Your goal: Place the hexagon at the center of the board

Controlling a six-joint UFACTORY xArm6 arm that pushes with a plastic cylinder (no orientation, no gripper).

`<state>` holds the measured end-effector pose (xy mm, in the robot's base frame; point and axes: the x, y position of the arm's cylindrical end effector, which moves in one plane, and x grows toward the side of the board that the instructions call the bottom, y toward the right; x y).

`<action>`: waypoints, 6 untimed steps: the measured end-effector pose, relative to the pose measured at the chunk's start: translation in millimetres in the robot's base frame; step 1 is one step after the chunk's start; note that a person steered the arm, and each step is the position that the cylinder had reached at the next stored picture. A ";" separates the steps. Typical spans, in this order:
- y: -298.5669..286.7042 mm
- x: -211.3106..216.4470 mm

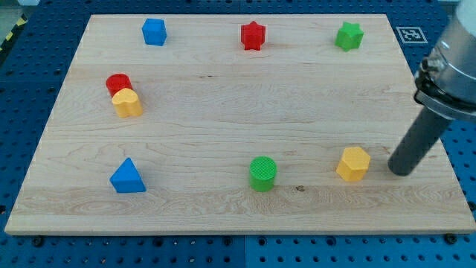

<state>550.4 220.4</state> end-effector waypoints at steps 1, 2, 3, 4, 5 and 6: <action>-23.2 14.4; -91.3 -8.0; -160.4 -65.0; -195.7 -94.3; -163.5 -78.3; -104.0 -75.0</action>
